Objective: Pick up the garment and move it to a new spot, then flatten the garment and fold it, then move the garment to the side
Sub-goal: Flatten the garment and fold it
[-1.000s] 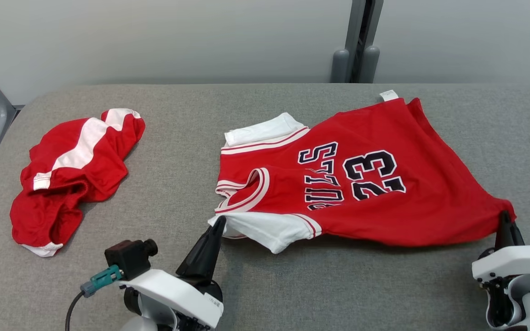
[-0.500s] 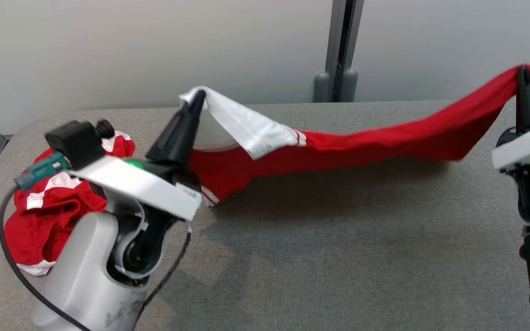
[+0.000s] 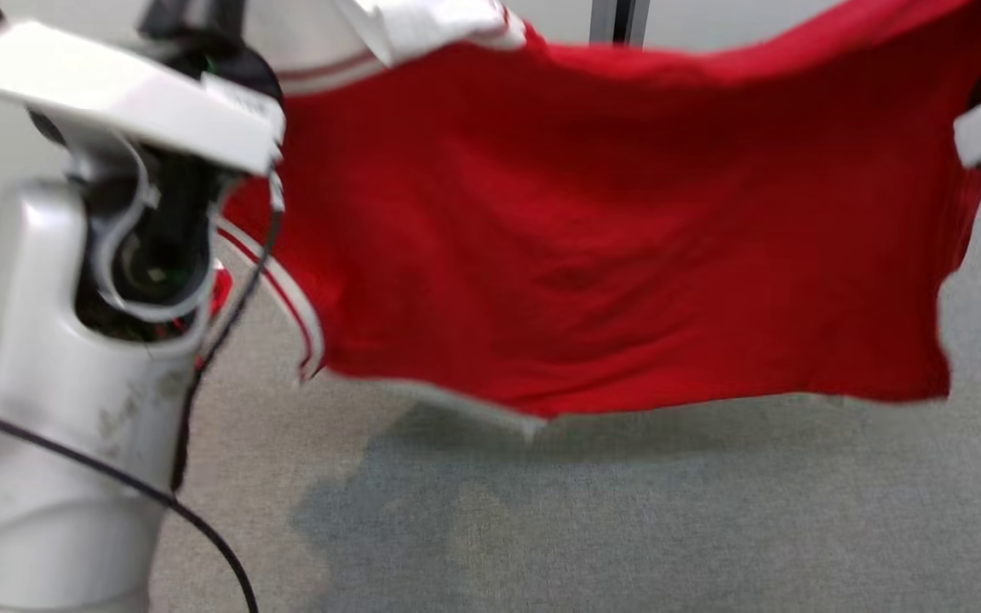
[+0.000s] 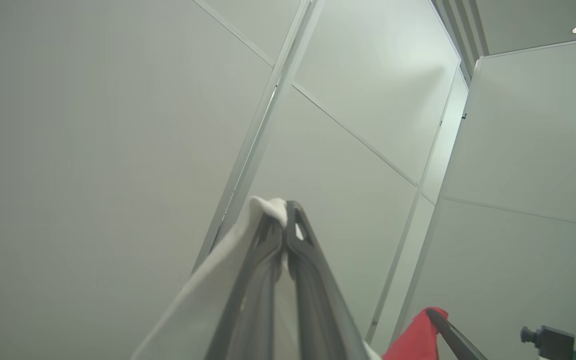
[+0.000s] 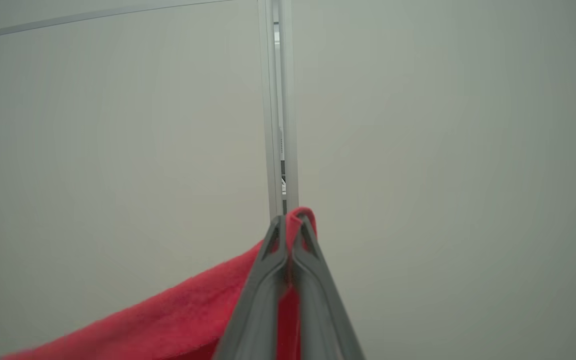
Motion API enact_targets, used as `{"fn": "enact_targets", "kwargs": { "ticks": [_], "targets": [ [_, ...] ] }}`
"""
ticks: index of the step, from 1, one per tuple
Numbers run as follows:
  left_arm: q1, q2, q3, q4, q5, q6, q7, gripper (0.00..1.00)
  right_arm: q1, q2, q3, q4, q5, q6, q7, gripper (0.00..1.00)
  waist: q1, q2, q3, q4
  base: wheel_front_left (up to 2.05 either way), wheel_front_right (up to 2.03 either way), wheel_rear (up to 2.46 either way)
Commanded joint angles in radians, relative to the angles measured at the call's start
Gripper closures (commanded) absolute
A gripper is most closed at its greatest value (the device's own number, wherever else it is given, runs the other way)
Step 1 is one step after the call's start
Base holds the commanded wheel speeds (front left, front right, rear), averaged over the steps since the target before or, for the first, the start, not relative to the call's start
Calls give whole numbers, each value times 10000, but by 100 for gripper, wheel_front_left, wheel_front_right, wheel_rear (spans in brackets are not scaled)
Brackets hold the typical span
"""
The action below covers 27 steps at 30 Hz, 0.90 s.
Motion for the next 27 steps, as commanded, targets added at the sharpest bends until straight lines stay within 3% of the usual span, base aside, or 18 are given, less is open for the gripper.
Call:
{"fn": "enact_targets", "kwargs": {
  "ticks": [1, 8, 13, 21, 27],
  "targets": [
    [-471, 126, 29, 122, 35, 70, 153, 100, -366, -112, -3, 157, 135, 1, 142, 100, 0, 0, 298, -82, 0, 0, 0],
    [-3412, 467, 142, 1483, 54, 506, 1293, 100, -3051, -634, 663, 1084, 426, 1, 619, 100, 0, 0, 2385, -240, 0, 0, 0],
    [-5531, 596, 113, 2547, 329, 332, 1386, 100, -5149, -778, 1003, 2039, 482, 1, 515, 100, 0, 0, 3890, -296, 0, 0, 0],
    [-9356, 149, -129, 5009, 1232, -626, -384, 100, -8941, -338, 1274, 4537, 13, -1, -1543, 100, 0, 0, 6027, -319, 0, 0, 0],
    [-10515, -283, -50, 6423, 1347, -1261, -1984, 100, -9939, -81, 1434, 5815, -131, 1, -3861, 100, 0, 0, 6872, -209, 0, 0, 0]
  ]
}}
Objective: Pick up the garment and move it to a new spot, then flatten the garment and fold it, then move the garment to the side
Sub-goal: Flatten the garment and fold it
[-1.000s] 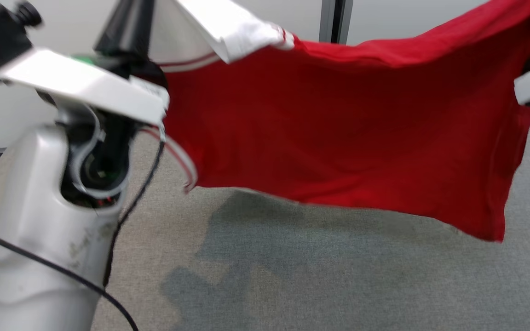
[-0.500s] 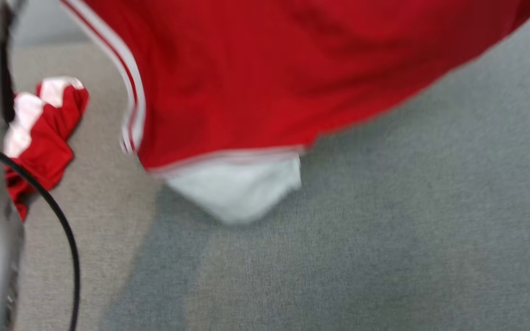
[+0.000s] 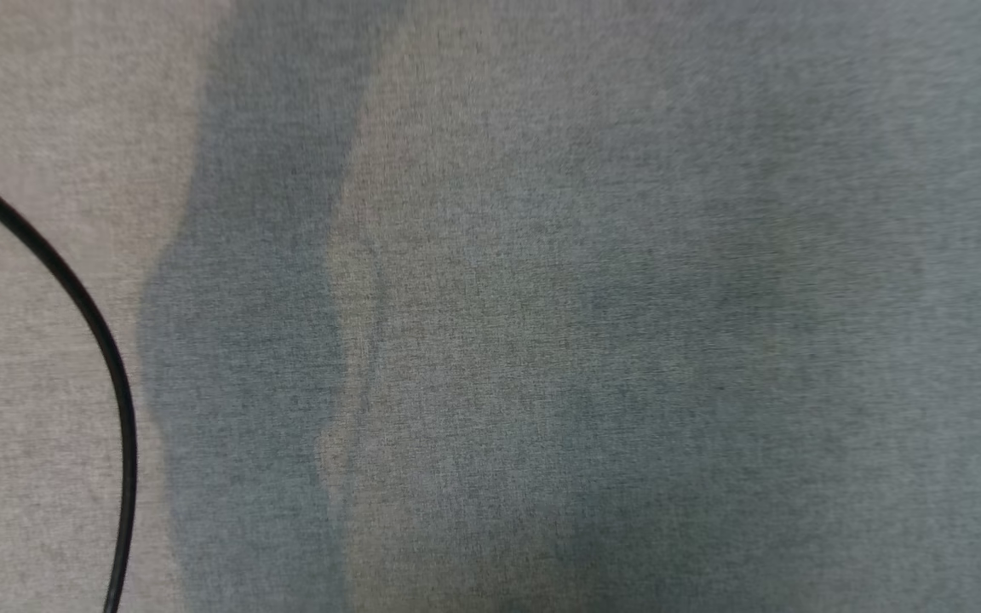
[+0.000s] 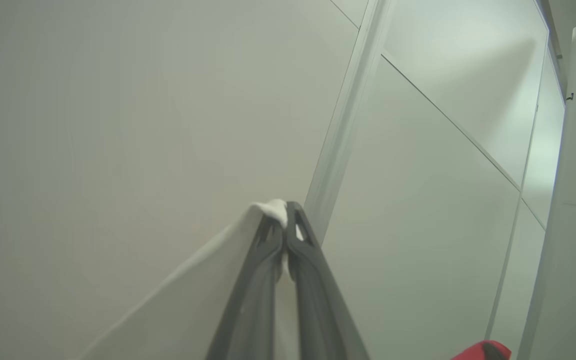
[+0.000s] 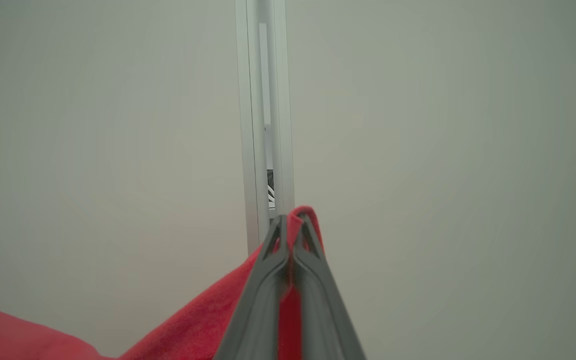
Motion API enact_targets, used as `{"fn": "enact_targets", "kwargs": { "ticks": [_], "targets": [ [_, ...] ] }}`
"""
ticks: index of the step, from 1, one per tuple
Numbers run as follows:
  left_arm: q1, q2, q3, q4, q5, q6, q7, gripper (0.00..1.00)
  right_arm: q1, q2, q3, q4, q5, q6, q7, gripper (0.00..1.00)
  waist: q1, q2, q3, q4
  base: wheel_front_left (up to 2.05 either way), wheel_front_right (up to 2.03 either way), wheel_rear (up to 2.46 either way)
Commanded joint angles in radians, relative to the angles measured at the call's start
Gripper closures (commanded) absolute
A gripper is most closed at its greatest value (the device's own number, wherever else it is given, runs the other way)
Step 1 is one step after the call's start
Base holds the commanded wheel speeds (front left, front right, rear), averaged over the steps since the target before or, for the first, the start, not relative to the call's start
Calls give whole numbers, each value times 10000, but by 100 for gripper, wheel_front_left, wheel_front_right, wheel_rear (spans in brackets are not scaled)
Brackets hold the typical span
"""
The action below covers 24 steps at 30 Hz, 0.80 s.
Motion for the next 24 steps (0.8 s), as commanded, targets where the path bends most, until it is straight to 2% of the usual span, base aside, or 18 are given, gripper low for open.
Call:
{"fn": "enact_targets", "kwargs": {
  "ticks": [1, 4, 12, 19, 24],
  "targets": [
    [-95, -77, 147, 318, -194, -160, -268, 100, 70, -37, -45, 219, 120, -1, -202, 100, -1, 0, 671, 120, 0, 0, 0],
    [88, -221, -20, 964, -240, -459, -537, 100, 485, -138, 332, 446, 265, 1, -328, 100, -1, 0, 989, 301, 0, 0, 0],
    [940, -410, -461, 2313, -504, -938, -984, 100, 2506, -559, 866, -250, 1516, 1, -330, 100, -1, 0, 1412, 647, 0, 0, 0],
    [2390, -391, -1556, 2658, -389, -1012, -1113, 100, 4687, -644, 1018, -413, 2524, 1, -327, 100, -1, 0, 792, 817, 0, 0, 0],
    [3747, -45, -2322, 2634, -615, -1007, -962, 100, 5854, -728, 1010, -129, 3303, 1, -327, 100, -1, 0, -7, 843, 0, 0, 0]
  ]
}}
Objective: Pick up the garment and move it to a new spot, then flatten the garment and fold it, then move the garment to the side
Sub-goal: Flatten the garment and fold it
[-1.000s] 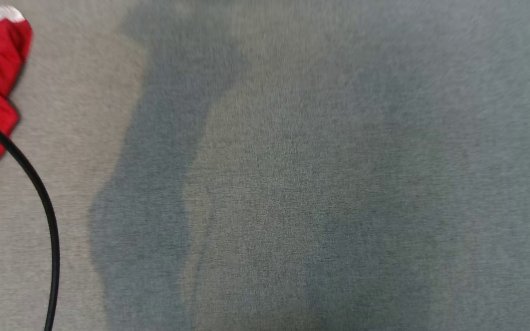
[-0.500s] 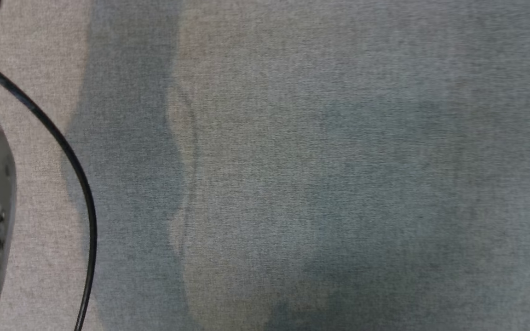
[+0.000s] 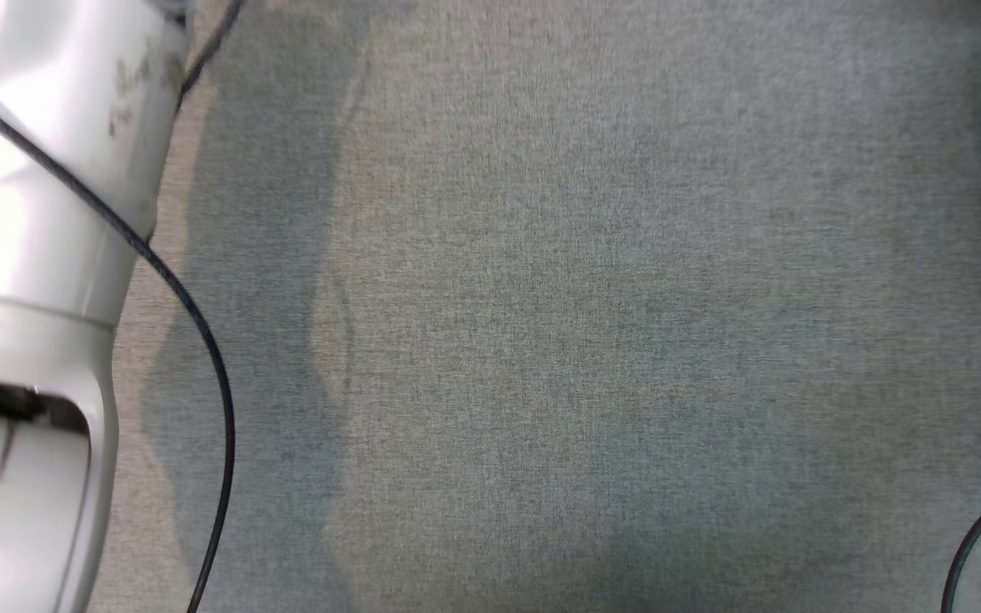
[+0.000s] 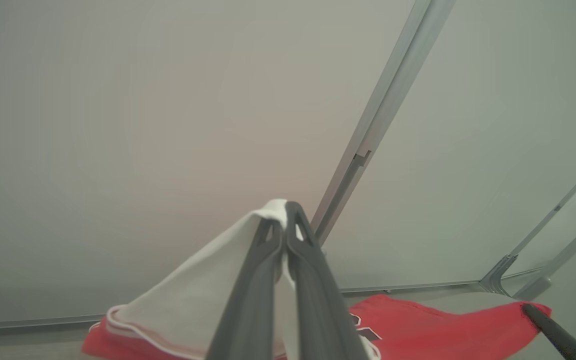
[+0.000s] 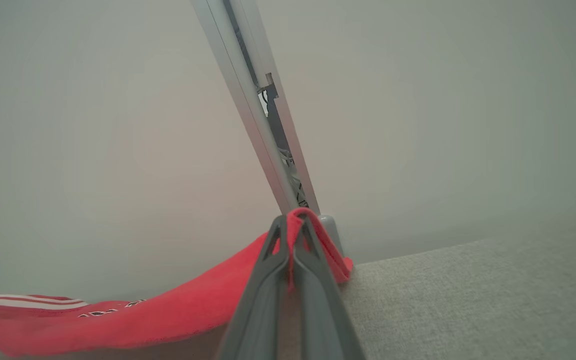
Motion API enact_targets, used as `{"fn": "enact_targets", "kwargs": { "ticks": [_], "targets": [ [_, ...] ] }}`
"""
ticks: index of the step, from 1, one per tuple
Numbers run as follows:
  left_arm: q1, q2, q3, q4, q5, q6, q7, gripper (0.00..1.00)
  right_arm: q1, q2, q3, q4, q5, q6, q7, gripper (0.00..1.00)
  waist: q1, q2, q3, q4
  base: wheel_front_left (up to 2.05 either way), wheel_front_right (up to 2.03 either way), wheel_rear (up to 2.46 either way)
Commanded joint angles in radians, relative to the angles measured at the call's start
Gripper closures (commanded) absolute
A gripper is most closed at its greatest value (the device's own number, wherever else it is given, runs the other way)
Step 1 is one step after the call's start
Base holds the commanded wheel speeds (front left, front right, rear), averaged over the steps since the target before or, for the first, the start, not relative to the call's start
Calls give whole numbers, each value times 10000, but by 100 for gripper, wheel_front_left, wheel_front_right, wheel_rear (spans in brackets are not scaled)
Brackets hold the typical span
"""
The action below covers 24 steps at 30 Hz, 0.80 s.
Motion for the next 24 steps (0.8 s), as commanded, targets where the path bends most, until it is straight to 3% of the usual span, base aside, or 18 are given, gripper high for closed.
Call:
{"fn": "enact_targets", "kwargs": {
  "ticks": [1, 14, 24],
  "targets": [
    [561, 153, -213, 16, -181, -9, 141, 100, 434, -62, 42, 174, 292, 1, -52, 100, -1, 0, -612, 13, 0, 0, 0],
    [4343, 1101, -1983, -262, -832, -12, 1280, 100, 2430, -266, 1632, 2312, 2083, -1, 354, 100, -1, 0, -2938, -31, 0, 0, 0],
    [6169, 1712, -2844, -922, -1002, -11, 2099, 100, 3035, -640, 2642, 2555, 2576, -2, 492, 100, -1, 0, -3630, 18, 0, 0, 0]
  ]
}}
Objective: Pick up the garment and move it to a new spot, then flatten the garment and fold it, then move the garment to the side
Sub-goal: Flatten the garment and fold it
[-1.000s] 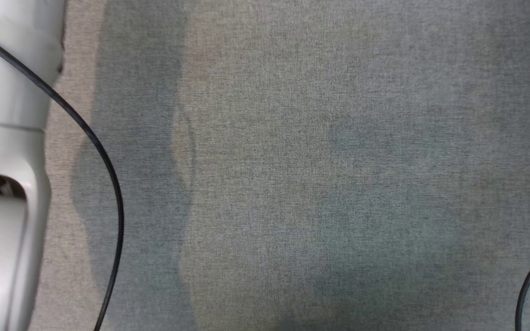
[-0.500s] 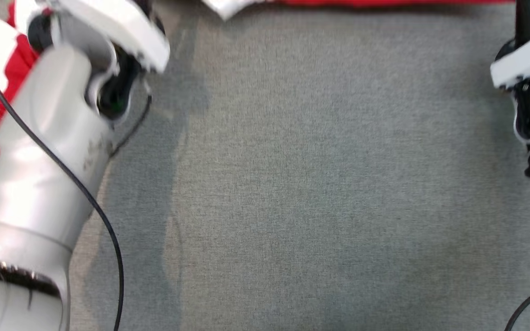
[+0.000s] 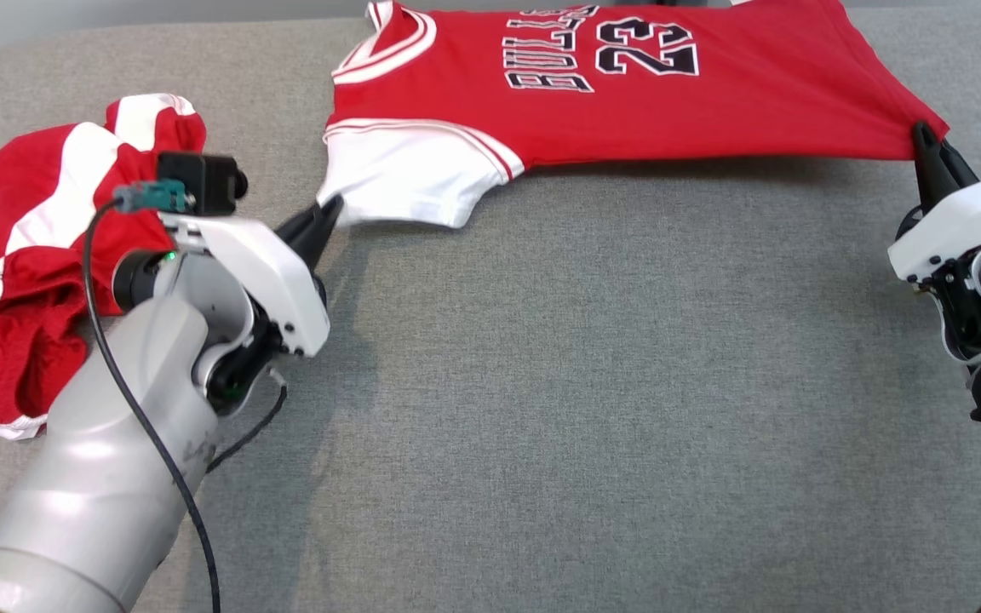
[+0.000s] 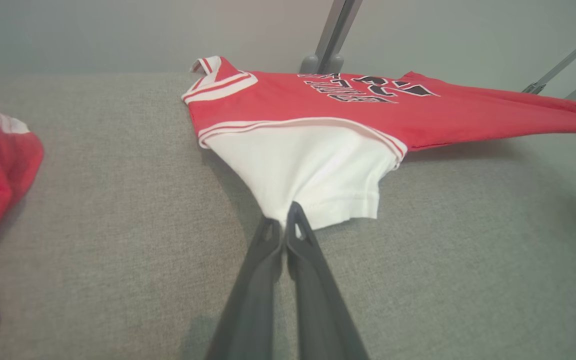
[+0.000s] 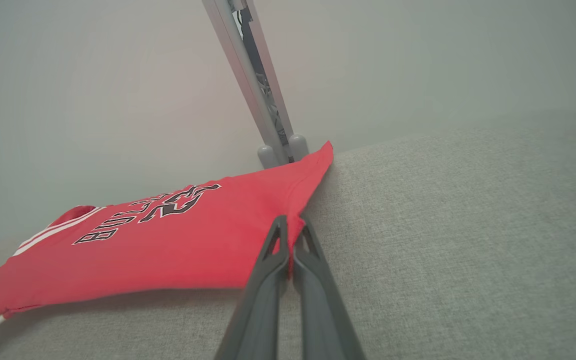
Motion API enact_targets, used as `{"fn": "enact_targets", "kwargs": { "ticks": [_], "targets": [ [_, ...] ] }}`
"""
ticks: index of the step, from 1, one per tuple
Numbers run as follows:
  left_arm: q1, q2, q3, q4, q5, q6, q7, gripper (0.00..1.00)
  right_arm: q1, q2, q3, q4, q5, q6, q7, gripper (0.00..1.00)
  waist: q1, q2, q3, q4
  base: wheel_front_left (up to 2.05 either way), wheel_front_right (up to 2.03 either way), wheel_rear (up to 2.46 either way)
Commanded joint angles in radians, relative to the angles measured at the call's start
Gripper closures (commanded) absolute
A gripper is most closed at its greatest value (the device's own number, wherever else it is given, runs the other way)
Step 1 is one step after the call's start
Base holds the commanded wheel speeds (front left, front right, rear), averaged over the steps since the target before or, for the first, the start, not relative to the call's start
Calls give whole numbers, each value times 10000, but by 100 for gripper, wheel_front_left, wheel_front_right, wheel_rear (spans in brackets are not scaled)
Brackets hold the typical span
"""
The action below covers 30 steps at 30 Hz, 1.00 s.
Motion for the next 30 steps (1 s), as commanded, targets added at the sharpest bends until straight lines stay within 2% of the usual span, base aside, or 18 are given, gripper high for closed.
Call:
{"fn": "enact_targets", "kwargs": {
  "ticks": [1, 6, 9, 15, 26, 30],
  "targets": [
    [193, 162, -59, -94, -60, -9, 70, 100, 165, -193, 61, 9, 91, -6, -20, 100, 0, 0, -76, 42, 0, 0, 0],
    [827, 494, -370, -639, -120, -9, 509, 100, 372, -342, 598, 26, 240, -6, -48, 100, 0, 0, -321, 77, 0, 0, 0],
    [1184, 747, -888, -1389, -85, -9, 909, 100, 525, -393, 1033, 6, 214, -5, 45, 100, 0, 0, -480, 81, 0, 0, 0],
    [1794, 1564, -1622, -2613, -208, -10, 1585, 100, 697, -664, 1771, 48, 321, -5, 225, 100, 0, 0, -766, 34, 0, 0, 0],
    [2449, 2353, -1788, -3868, -615, 27, 2242, 100, 990, -1060, 2547, 34, 817, -6, 545, 100, 0, 0, -1148, -100, 0, 0, 0],
    [2761, 2610, -1921, -4458, -882, 26, 2610, 100, 1296, -1237, 2982, -229, 1120, -6, 1103, 100, 0, 0, -1305, -142, 0, 0, 0]
  ]
}}
